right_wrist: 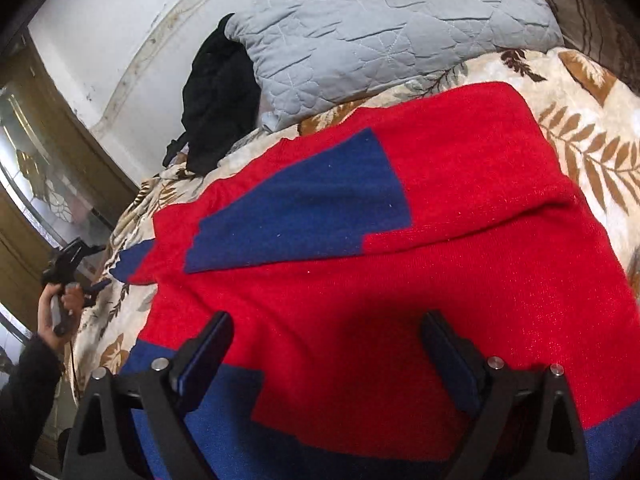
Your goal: Fold small clothes
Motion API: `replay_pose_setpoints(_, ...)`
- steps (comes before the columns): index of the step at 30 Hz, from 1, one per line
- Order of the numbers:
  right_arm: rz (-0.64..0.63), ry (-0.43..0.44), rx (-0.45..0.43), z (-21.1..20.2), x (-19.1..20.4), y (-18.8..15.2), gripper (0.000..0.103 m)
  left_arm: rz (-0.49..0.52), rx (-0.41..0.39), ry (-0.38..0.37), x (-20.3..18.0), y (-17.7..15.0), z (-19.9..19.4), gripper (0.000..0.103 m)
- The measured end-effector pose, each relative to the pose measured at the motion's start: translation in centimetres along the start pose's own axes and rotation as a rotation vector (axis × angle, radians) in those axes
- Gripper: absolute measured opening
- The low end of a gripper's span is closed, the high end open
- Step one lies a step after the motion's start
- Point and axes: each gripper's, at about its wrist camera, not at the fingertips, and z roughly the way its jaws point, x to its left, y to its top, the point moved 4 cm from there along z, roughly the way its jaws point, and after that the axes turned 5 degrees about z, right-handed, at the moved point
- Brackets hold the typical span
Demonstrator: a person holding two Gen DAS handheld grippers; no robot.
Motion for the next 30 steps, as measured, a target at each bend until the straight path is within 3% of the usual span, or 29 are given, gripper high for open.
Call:
replay_pose_setpoints(2, 0.001, 0.001, 0.0, 0.1, -0.2, 0.0, 0.097, -0.018, 0.003, 0.029, 0.8, 0.1, 0.7, 0.044)
replay_pose_setpoints(4, 0.004, 0.007, -0.002, 0.3, -0.2, 0.3, 0.097, -0.009, 0.01, 0.074, 1.0, 0.4, 0.9, 0.013)
replay_pose_setpoints(5, 0.006, 0.01, -0.002, 0.5, -0.2, 0.2, 0.097, -0.007, 0.025, 0.086, 1.2, 0.5, 1.1, 0.008)
replay_pose_setpoints(8, 0.01, 0.016, -0.005, 0.5, -0.2, 0.2, 0.097, 0.042, 0.005, 0.138, 0.2, 0.7, 0.4, 0.007)
replay_pose_setpoints(11, 0.017, 0.027, -0.01, 0.4, -0.3, 0.2, 0.097, 0.261, -0.114, 0.164, -5.9, -0.7, -3.0, 0.006)
replay_pose_setpoints(14, 0.031, 0.047, -0.019, 0.3, -0.6, 0.2, 0.097, 0.463, -0.18, 0.074, -14.1, -4.3, -6.7, 0.006)
replay_pose_setpoints(18, 0.046, 0.071, -0.029, 0.1, -0.7, 0.2, 0.097, 0.683, -0.173, -0.121, -25.9, -12.5, -10.1, 0.006)
replay_pose_setpoints(21, 0.065, 0.097, -0.041, -0.2, -1.0, 0.3, 0.097, 0.791, -0.099, -0.238, -32.2, -19.3, -10.2, 0.007)
replay_pose_setpoints(25, 0.1, 0.147, -0.064, -0.9, -1.4, 0.5, 0.096, 0.925, 0.13, -0.343, -37.3, -29.7, -5.9, 0.013)
replay_pose_setpoints(26, 0.11, 0.16, -0.069, -1.0, -1.4, 0.5, 0.096, 0.956, 0.253, -0.343, -37.3, -32.4, -3.6, 0.025)
replay_pose_setpoints(27, 0.12, 0.176, -0.073, -1.2, -1.6, 0.6, 0.096, 0.97, 0.342, -0.324, -36.8, -34.1, -1.6, 0.03)
replay_pose_setpoints(28, 0.134, 0.196, -0.08, -1.5, -1.7, 0.7, 0.096, 0.969, 0.399, -0.28, -35.6, -35.0, 0.1, 0.03)
replay_pose_setpoints(30, 0.165, 0.224, -0.092, -2.2, -2.0, 0.9, 0.097, 0.926, 0.431, -0.194, -33.0, -34.6, 1.9, 0.03)
